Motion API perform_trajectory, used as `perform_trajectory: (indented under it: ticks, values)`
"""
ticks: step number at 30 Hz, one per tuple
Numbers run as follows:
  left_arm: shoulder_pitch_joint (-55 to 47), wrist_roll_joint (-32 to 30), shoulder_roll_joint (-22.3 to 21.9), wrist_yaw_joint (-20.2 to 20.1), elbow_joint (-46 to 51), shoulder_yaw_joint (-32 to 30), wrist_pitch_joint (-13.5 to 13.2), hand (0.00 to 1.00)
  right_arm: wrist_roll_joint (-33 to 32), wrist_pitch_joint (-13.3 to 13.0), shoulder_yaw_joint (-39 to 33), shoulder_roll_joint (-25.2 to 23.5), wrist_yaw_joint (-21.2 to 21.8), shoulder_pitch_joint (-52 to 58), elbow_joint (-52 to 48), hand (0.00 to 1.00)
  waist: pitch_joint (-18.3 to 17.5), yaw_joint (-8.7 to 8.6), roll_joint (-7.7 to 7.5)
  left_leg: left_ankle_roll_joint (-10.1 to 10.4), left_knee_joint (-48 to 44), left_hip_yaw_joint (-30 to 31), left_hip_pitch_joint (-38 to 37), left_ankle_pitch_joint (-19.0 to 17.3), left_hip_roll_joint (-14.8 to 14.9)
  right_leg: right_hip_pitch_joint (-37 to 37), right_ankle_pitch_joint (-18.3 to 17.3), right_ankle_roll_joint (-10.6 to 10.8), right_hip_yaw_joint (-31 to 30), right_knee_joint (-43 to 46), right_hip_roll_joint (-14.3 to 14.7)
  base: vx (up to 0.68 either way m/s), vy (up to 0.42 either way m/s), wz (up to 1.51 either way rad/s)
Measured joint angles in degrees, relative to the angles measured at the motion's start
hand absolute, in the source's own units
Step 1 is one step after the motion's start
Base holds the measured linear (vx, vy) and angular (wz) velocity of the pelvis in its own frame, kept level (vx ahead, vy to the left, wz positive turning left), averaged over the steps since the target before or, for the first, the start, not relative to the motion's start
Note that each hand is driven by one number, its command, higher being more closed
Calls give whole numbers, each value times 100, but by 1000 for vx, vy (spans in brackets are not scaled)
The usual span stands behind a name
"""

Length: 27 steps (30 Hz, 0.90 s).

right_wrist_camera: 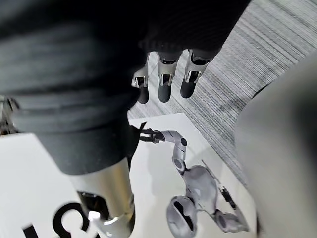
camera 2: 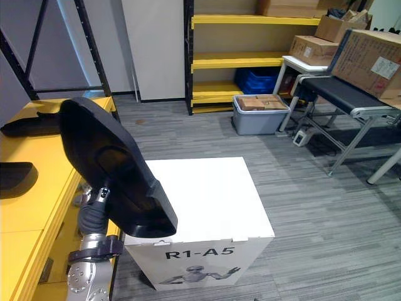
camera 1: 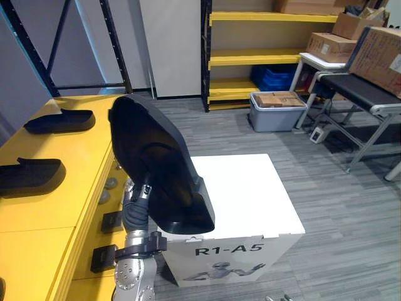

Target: Walk over and take plastic housings, then place them on the shelf

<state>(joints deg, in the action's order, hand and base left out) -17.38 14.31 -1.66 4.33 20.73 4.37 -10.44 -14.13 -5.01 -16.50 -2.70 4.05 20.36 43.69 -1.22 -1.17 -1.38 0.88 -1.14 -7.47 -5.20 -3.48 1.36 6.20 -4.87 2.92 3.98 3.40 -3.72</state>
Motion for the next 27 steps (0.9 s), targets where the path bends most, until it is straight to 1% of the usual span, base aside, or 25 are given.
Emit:
perform_trajectory:
  ticks: [2, 8, 10, 11, 13, 15, 16, 17, 18, 19, 20, 21, 22, 23, 24, 25, 26, 27]
  values:
    - [4, -3, 6, 2, -115, 67, 11, 100, 49, 1, 110, 84, 1, -62, 133, 0, -20, 49, -32, -5, 12, 40, -1, 32, -19, 16, -1, -2, 18, 2, -13, -49, -7, 12]
    - [36, -8, 28, 6, -179, 121, 12, 100, 296, -1, 330, 324, 3, -244, 512, 0, -16, 84, -62, -57, 205, 298, -10, 238, -96, 34, -6, -8, 243, 55, -77, -73, -15, 22]
    - [36, -5, 34, 7, -179, 155, 12, 100, 405, -1, 402, 417, 3, -273, 564, 0, 9, 87, -73, -82, 306, 451, -5, 339, -139, 24, -31, -9, 379, 115, -110, -71, -28, 40]
    - [46, -5, 54, 10, -178, 170, 13, 100, 433, -2, 438, 455, 3, -325, 641, 0, 53, 107, -110, -88, 348, 603, 0, 390, -184, 18, -108, -3, 509, 230, -156, -69, -34, 68]
    - [106, -4, 83, 15, -176, 274, 14, 100, 448, 0, 550, 514, -3, -349, 779, 0, 155, 162, -145, -72, 333, 939, 57, 438, -281, 1, -274, 23, 831, 488, -271, -57, -33, 97]
    - [269, -3, 80, 17, -151, 448, 19, 100, 477, -1, 647, 542, -22, -393, 874, 0, 287, 206, -206, -85, 55, 1721, 496, 525, -518, -26, -439, 92, 1607, 744, -477, -61, -30, 172]
    - [312, -3, 74, 15, -143, 509, 19, 100, 509, -1, 647, 550, -32, -412, 874, 0, 336, 216, -203, -79, -12, 1913, 621, 541, -587, -27, -466, 93, 1844, 788, -541, -61, 1, 198]
    - [330, -1, 63, 18, -86, 571, 20, 100, 554, -2, 645, 565, -62, -485, 885, 0, 460, 222, -214, -132, -110, 1923, 859, 486, -616, -17, -490, 108, 2318, 829, -641, -50, 11, 160]
    - [331, -2, 65, 18, -38, 582, 22, 100, 559, -3, 646, 565, -79, -520, 881, 0, 510, 225, -198, -151, -171, 1659, 989, 422, -561, -3, -490, 108, 2542, 830, -686, -72, 24, 199]
    - [378, -2, 58, 15, 10, 627, 22, 100, 573, -10, 648, 591, -95, -630, 871, 0, 647, 209, -181, -146, -483, 839, 1305, 351, -325, 48, -489, 108, 2996, 855, -760, -38, 70, 270]
    - [566, -1, 54, 14, -26, 829, 29, 100, 653, -10, 661, 654, -178, -746, 871, 0, 730, 212, -61, -221, -1139, -1329, 1634, 293, 447, 320, -534, 175, 3845, 920, -848, 70, 153, 303]
    - [731, 0, 73, 3, -108, 1006, 28, 100, 672, -10, 742, 703, -203, -748, 868, 0, 722, 196, -43, -368, -1200, -1978, 1608, 191, 513, 491, -557, 213, 4261, 949, -991, 136, 175, 245]
    - [795, 0, 79, 1, -122, 1075, 27, 100, 672, -10, 772, 735, -208, -758, 869, 0, 715, 205, -38, -399, -1198, -2088, 1609, 166, 475, 502, -560, 217, 4369, 933, -1038, 184, 203, 131]
    - [915, 1, 87, -9, -123, 1169, 16, 100, 673, -3, 772, 736, -209, -854, 881, 0, 693, 208, -4, -463, -1187, -2045, 1718, 120, 318, 501, -588, 231, 4524, 917, -1139, 155, 204, 85]
    - [1090, 2, 136, -13, -186, 1242, 16, 100, 674, 2, 775, 714, -219, -974, 883, 0, 696, 197, -1, -528, -1179, -1903, 1825, 78, 144, 498, -601, 260, 4564, 903, -1212, 153, 213, 78]
    - [1186, 3, 164, -15, -242, 1283, 19, 100, 674, 6, 775, 696, -222, -1012, 886, 0, 700, 196, -10, -557, -1167, -1833, 1845, 59, 57, 511, -600, 258, 4600, 913, -1260, 122, 165, 67]
    - [1316, 3, 181, -37, -340, 1331, 25, 100, 674, 13, 773, 675, -230, -1058, 887, 0, 696, 198, -25, -630, -1166, -1730, 1854, 11, -91, 581, -587, 248, 4734, 957, -1353, 178, 193, 69]
    - [1456, 3, 175, -39, -459, 1402, 43, 100, 675, 37, 769, 681, -242, -1112, 888, 0, 688, 187, -22, -714, -1169, -1580, 1832, -45, -288, 618, -550, 245, 4801, 1244, -1568, 232, 239, 95]
